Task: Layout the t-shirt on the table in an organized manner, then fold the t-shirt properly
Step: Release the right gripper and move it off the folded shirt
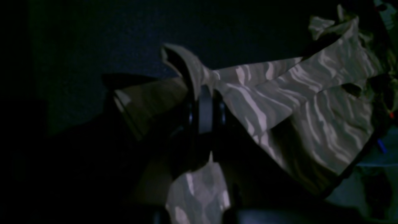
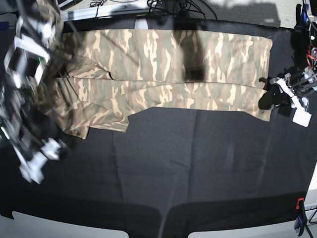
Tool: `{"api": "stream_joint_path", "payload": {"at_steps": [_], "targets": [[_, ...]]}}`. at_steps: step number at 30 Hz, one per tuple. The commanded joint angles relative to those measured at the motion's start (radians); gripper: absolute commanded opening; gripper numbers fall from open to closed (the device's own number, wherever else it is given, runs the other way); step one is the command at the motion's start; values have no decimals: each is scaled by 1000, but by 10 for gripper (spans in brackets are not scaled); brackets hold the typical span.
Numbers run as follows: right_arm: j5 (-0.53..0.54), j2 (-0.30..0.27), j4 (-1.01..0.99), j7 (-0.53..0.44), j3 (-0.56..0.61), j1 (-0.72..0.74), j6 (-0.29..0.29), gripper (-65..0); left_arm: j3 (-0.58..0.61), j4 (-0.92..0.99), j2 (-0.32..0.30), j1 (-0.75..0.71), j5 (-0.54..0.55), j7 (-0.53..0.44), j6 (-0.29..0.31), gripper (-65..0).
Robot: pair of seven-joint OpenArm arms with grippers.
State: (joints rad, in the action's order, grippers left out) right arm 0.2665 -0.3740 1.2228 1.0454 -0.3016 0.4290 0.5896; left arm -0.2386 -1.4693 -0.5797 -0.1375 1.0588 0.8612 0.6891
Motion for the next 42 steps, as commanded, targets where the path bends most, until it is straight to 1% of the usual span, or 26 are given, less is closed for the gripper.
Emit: {"api": "stream_joint_path", "payload": {"at_steps": [1, 3, 6, 7, 10, 13, 15, 19, 23, 25, 30, 36, 42], "targets": [[-8, -15, -5, 14, 33, 67, -20, -286, -10, -17, -21, 13, 24, -24, 9, -650], [-32, -4, -44, 74, 113, 129, -53, -286, -10, -17, -21, 13, 24, -25, 9, -650], [-40, 17, -83, 84, 209, 190, -124, -286, -10, -17, -19, 13, 24, -25, 9, -650], [-51, 29, -89, 84, 234, 200, -134, -286, -10, -17, -16, 13, 24, -25, 9, -650], [-121, 76, -116, 84, 291, 205, -134, -286, -10, -17, -16, 13, 24, -27, 9, -650], [-216, 119, -178, 84, 314, 205, -138, -286, -10, -17, -16, 13, 24, -47, 9, -650], [-253, 134, -223, 83, 315, 205, -167, -286, -10, -17, -16, 13, 24, -47, 9, -650], [-325, 138, -280, 84, 315, 205, -207, -286, -10, -17, -16, 13, 24, -47, 9, -650], [-403, 138, -286, 84, 315, 202, -250, -286, -10, -17, -16, 13, 24, -47, 9, -650], [-404, 138, -286, 84, 315, 199, -261, -286, -10, -17, -16, 13, 24, -47, 9, -650], [-396, 138, -287, 53, 315, 177, -262, -287, -10, -17, -16, 13, 24, -47, 9, -650], [-394, 139, -287, 51, 315, 144, -277, -288, -10, -17, -16, 13, 24, -47, 9, -650], [-390, 139, -287, 92, 315, 142, -279, -399, -10, -17, -16, 13, 24, -47, 9, -650]]}}
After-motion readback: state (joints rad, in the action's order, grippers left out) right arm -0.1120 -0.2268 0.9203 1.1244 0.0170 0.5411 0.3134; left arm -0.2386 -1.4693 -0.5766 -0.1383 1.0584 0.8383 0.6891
